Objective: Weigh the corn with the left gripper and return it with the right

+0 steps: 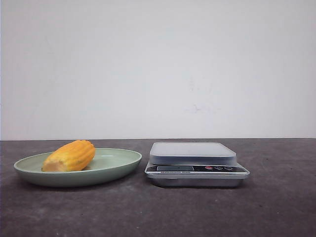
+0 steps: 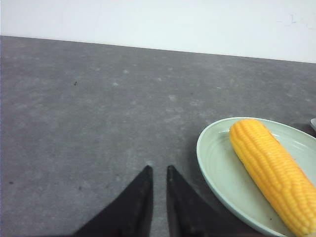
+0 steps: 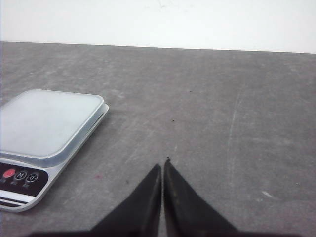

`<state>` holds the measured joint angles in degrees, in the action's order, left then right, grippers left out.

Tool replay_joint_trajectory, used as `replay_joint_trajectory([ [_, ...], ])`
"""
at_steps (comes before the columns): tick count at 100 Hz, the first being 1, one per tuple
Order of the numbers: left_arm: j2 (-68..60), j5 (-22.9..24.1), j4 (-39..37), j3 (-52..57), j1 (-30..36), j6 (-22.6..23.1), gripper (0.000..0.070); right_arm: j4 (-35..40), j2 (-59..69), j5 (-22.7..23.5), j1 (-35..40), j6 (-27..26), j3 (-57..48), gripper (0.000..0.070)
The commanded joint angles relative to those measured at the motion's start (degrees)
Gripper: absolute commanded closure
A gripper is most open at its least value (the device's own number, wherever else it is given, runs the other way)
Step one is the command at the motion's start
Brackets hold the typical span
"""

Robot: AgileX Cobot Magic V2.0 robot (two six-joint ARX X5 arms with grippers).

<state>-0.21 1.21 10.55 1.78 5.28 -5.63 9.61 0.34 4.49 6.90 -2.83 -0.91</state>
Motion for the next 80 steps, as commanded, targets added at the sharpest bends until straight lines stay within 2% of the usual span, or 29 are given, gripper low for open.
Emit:
replay_joint_trajectory([
  [1, 0.0, -0.2, 0.3, -1.0, -0.1, 0.2, 0.0689, -0.7, -0.1, 0.0, 0.0, 0.1, 0.1, 0.0700],
  [17, 0.0, -0.2, 0.1, -0.9, -0.1, -1.1, 0.0689, -2.5, -0.1, 0.1, 0.1, -0.1, 0.1, 0.0700],
  [40, 0.0, -4.0, 0.2, -0.5, -0.1, -19.5, 0.0690, -10.7, -0.1, 0.1, 0.1, -5.5, 0.1, 0.0700],
  [50, 0.0, -8.7, 0.2, -0.4, -0.1, -25.3, 0.0690, -13.9, -0.1, 0.7, 0.1, -11.2, 0.1, 0.0700],
  [55, 0.0, -12.2, 0.2, -0.4, -0.1, -26.4, 0.0690, -13.9, -0.1, 2.8, 0.1, -16.3, -0.3, 0.0700],
  [65, 0.0, -18.6, 0.1, -0.4, 0.0, -26.8, 0.0690, -13.9, -0.1, 3.6, 0.1, -22.7, -0.7, 0.0700],
  [80, 0.0, -24.5, 0.1, 0.6, 0.0, -30.4, 0.0690, -13.8, -0.1, 8.9, 0.1, -27.0, -1.7, 0.0700],
])
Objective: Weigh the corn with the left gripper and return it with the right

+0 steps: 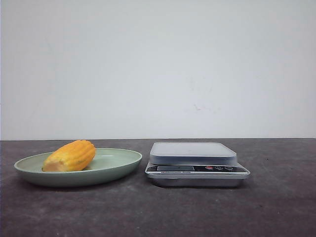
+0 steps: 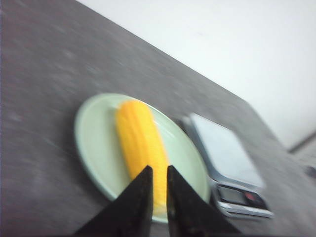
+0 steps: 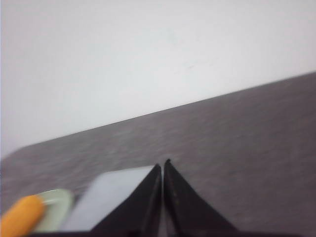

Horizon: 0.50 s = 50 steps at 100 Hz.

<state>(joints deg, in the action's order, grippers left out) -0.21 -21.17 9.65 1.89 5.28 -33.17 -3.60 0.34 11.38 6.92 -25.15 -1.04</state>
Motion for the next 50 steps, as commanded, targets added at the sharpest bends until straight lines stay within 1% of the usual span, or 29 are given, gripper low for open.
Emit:
replay_joint_trajectory([
  [1, 0.0, -2.4, 1.0, 0.7, 0.0, -3.0, 0.0690, -0.5, -0.1, 2.3, 0.1, -4.7, -1.8, 0.0700],
  [7, 0.0, -3.4, 1.2, 2.2, 0.0, -3.4, 0.0689, -0.1, -0.1, 3.7, 0.1, -4.7, -3.5, 0.0700],
  [13, -0.1, -3.7, 1.9, 4.6, 0.0, -3.4, 0.0689, 1.4, -0.1, 4.0, 0.1, -4.7, -5.9, 0.0700],
  [23, -1.4, -2.8, 3.0, 10.2, 0.0, -3.3, 0.0690, 6.3, 1.5, 4.1, 0.1, -3.7, -12.4, 0.0700],
  [29, -3.3, -2.6, 2.9, 14.1, 0.0, -3.3, 0.0690, 8.9, 3.6, 4.7, 0.1, -1.5, -16.6, 0.0700],
  [41, -9.0, -2.6, 2.9, 23.3, 0.0, -3.3, 0.0689, 13.5, 9.9, 7.8, 0.1, 3.4, -26.1, 0.0700],
  [50, -14.2, -2.6, 4.4, 31.3, 0.0, -2.8, 0.0689, 20.3, 15.6, 8.6, 0.1, 6.3, -34.2, 0.0700],
])
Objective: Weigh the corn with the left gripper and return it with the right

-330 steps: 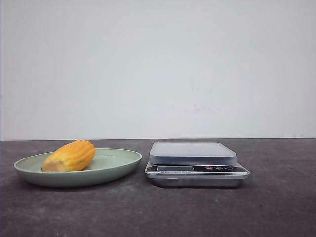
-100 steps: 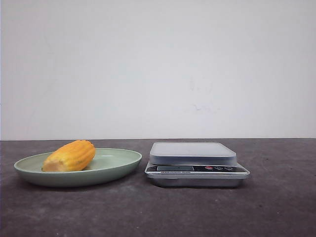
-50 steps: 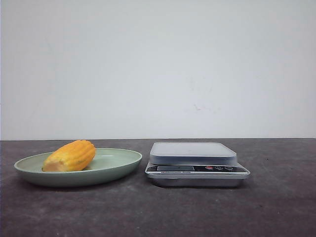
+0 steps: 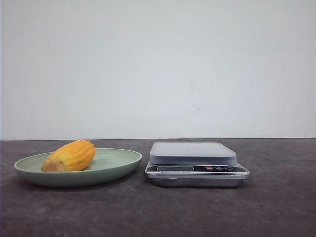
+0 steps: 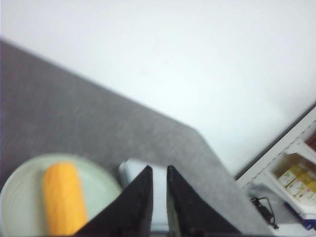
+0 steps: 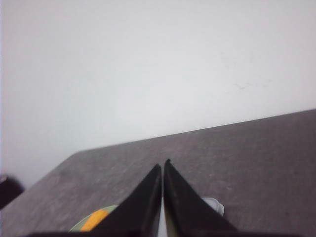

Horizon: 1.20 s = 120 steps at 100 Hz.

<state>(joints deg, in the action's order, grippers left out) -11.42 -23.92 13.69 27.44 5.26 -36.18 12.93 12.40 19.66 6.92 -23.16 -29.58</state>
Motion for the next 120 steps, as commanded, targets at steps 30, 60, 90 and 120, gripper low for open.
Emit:
replay_joint_trajectory([
  [30, -20.7, 0.5, 13.9, 31.1, 0.0, 16.0, 0.0689, 22.8, 20.2, -0.8, 0.1, 12.0, -29.4, 0.0700],
  [60, -28.8, 0.3, 21.3, 40.1, 0.0, 20.6, 0.0168, 22.8, 22.8, -2.1, 0.1, 14.8, -34.9, 0.0154],
  [90, -29.1, 0.3, 23.6, 40.1, 0.0, 20.6, 0.0000, 23.2, 22.7, -1.6, 0.1, 14.8, -34.9, 0.0000],
  [120, -30.8, 0.3, 29.6, 40.1, 0.0, 20.6, 0.0000, 23.6, 22.7, 1.4, 0.1, 15.0, -34.9, 0.0000],
])
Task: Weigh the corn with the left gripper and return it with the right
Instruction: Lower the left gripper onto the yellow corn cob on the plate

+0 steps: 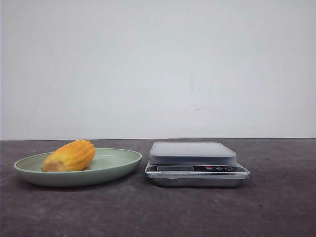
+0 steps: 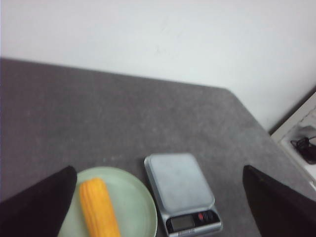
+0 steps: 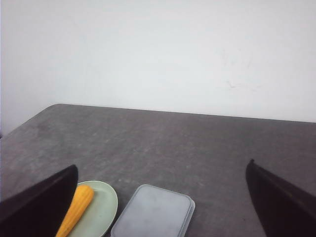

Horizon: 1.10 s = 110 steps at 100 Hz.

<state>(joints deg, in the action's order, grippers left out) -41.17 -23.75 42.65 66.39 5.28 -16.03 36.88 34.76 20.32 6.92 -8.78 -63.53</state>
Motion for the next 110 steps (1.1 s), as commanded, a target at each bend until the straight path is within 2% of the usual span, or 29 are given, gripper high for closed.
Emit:
replay_joint_trajectory([
  [1, -1.2, 0.1, 0.9, 1.2, 0.0, 0.4, 0.0000, -0.4, 0.3, 0.9, 0.1, 0.7, -0.9, 0.0000],
  [43, -16.5, 0.6, 4.6, 1.2, 2.2, 0.4, 0.0000, 2.9, 1.1, 0.7, 0.1, 0.4, -0.9, 0.0000],
  [70, -29.8, 7.3, 4.1, 1.2, 9.1, 0.2, 0.0000, 6.9, 1.9, 0.7, 0.1, 0.5, -0.9, 0.0000],
  [110, -46.1, 13.8, 2.1, 1.2, 16.3, 0.2, 0.0000, 8.9, 2.2, 0.7, 0.1, 0.5, -0.9, 0.0000],
])
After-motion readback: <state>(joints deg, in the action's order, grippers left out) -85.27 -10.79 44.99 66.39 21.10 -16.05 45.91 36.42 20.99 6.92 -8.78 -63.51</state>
